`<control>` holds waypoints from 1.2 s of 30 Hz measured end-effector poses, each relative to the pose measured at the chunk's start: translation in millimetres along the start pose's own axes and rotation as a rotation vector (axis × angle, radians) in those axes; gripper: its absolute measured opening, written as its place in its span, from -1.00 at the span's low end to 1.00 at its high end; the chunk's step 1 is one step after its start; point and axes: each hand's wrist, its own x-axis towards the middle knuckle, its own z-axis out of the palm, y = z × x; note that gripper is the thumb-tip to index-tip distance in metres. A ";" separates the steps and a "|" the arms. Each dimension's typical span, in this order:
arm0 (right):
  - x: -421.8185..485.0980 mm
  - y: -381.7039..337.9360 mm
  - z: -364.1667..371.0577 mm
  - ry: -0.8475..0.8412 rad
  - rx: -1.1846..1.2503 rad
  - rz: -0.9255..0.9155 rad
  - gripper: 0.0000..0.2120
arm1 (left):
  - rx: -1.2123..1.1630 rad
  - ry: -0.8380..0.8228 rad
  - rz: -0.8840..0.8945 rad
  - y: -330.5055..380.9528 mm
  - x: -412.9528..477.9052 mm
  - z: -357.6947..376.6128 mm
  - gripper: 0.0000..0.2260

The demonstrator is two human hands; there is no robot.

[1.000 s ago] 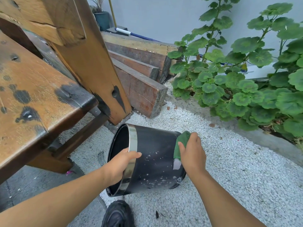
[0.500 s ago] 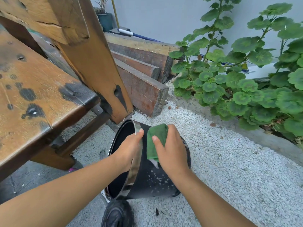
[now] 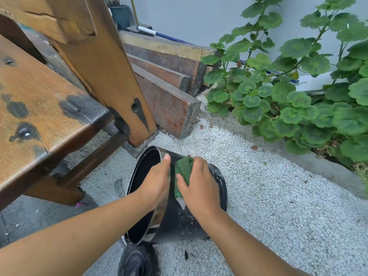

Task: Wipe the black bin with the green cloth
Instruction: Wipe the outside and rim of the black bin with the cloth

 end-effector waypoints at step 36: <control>33.4 50.1 2.1 0.070 0.124 0.194 -0.76 | -0.189 0.074 -0.221 -4.8 2.0 -40.8 -0.81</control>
